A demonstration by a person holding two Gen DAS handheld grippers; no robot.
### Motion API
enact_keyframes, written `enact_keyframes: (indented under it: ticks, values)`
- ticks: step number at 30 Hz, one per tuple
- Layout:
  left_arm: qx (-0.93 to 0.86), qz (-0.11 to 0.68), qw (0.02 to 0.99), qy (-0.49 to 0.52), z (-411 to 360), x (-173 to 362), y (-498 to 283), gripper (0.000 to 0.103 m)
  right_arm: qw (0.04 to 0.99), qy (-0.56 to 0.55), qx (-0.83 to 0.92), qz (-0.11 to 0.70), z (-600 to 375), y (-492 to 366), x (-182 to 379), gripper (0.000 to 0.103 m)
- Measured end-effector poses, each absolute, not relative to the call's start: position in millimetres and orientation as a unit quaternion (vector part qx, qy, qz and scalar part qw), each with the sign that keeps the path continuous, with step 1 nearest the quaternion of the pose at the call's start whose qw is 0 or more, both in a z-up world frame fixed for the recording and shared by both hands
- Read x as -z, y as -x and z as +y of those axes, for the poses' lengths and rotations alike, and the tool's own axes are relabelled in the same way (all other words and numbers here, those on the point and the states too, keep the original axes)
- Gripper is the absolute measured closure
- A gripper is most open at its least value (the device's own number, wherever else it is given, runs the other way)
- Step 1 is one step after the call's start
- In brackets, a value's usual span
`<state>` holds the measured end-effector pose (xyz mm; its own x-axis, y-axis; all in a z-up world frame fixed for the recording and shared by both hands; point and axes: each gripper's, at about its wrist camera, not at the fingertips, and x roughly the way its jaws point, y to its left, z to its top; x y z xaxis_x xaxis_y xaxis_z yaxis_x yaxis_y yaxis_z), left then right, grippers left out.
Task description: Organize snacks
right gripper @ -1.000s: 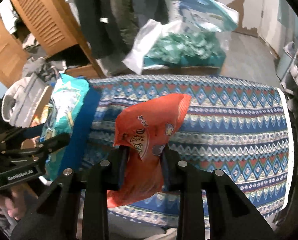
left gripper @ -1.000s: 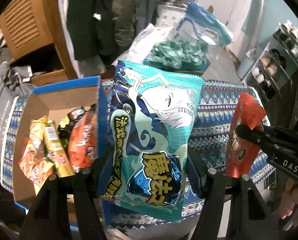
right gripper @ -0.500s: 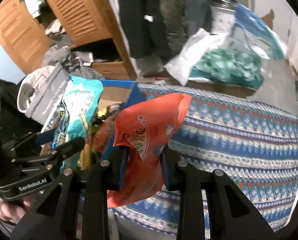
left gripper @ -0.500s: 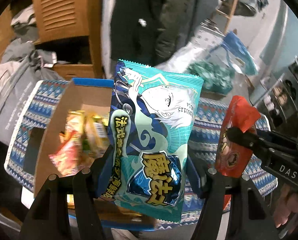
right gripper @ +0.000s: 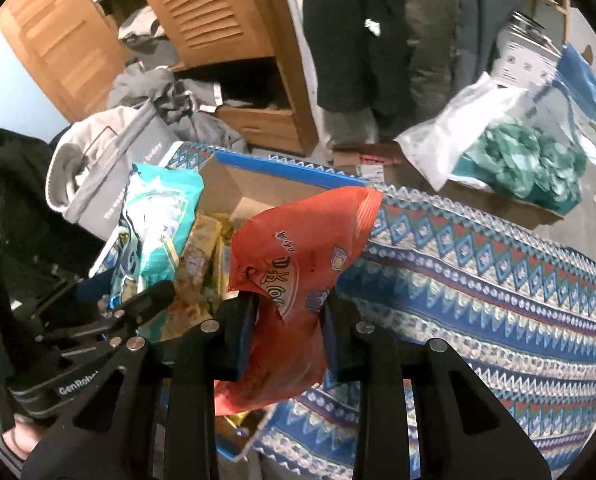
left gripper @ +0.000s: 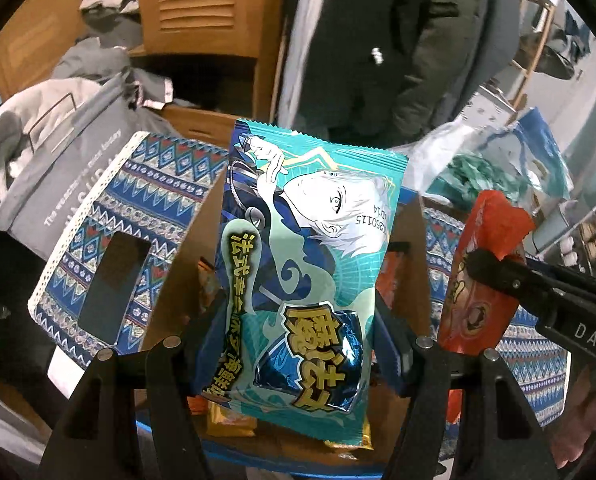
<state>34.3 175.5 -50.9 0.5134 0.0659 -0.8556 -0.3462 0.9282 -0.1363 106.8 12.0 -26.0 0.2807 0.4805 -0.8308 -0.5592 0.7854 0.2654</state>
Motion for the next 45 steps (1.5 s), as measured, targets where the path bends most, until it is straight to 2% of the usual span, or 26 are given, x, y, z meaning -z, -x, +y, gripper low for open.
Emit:
enact_keyframes:
  ticks: [8, 13, 15, 18, 19, 32, 45]
  values:
    - [-0.131, 0.488, 0.846, 0.172, 192, 63, -38, 0.036, 0.792, 0.056, -0.328, 0.513, 46, -114, 36, 0.075]
    - [-0.151, 0.488, 0.842, 0.174, 197, 62, -37, 0.033, 0.788, 0.057, -0.337, 0.513, 57, -117, 43, 0.068]
    - [-0.155, 0.487, 0.841, 0.176, 200, 62, -36, 0.030, 0.789, 0.057, -0.335, 0.512, 60, -119, 44, 0.060]
    - [-0.155, 0.485, 0.842, 0.178, 201, 58, -33, 0.026, 0.792, 0.055, -0.335, 0.507, 60, -118, 42, 0.037]
    - [-0.153, 0.483, 0.844, 0.178, 201, 56, -32, 0.026, 0.794, 0.054, -0.334, 0.505, 60, -117, 41, 0.034]
    - [-0.134, 0.462, 0.860, 0.173, 190, 25, -13, 0.024, 0.818, 0.062, -0.320, 0.475, 42, -101, 11, 0.032]
    - [-0.114, 0.439, 0.879, 0.148, 170, 1, -1, 0.022, 0.839, 0.061, -0.313, 0.441, 5, -70, -22, 0.026]
